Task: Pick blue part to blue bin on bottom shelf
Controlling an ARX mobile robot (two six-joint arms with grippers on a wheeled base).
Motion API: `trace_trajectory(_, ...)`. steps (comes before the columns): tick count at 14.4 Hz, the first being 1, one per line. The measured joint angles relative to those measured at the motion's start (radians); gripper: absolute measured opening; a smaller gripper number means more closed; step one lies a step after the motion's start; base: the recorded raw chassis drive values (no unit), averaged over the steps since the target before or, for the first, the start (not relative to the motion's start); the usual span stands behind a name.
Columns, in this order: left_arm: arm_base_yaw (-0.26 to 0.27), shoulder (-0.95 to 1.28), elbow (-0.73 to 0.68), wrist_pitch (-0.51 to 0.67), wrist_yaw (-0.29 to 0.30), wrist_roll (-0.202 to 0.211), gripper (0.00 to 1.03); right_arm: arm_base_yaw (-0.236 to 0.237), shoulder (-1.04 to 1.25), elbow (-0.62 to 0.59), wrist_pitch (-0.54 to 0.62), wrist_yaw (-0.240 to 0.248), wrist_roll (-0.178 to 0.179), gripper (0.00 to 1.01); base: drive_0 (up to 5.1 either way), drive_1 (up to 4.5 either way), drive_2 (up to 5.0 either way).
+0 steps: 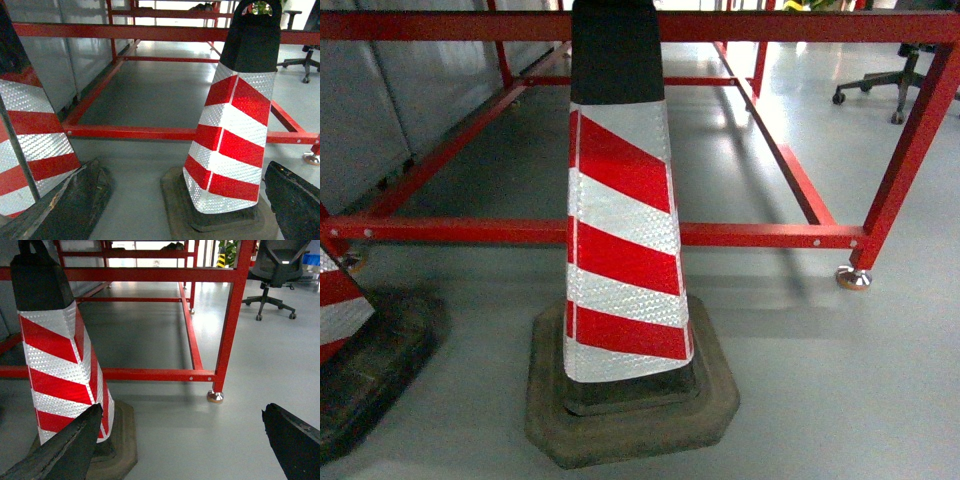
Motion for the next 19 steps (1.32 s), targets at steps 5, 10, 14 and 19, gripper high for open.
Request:
trace_trajectory(5, 0.0, 0.0, 0.0, 0.0, 0.0, 0.0, 0.98, 0.0, 0.0, 0.0, 0.0, 0.0, 0.0, 0.98, 0.0, 0.0, 0.0)
trace_trajectory(10, 0.0, 0.0, 0.0, 0.0, 0.0, 0.0, 0.98, 0.0, 0.0, 0.0, 0.0, 0.0, 0.0, 0.98, 0.0, 0.0, 0.0)
trace_trajectory(14, 0.0, 0.0, 0.0, 0.0, 0.0, 0.0, 0.98, 0.0, 0.0, 0.0, 0.0, 0.0, 0.0, 0.98, 0.0, 0.0, 0.0)
trace_trajectory(19, 0.0, 0.0, 0.0, 0.0, 0.0, 0.0, 0.98, 0.0, 0.0, 0.0, 0.0, 0.0, 0.0, 0.98, 0.0, 0.0, 0.0)
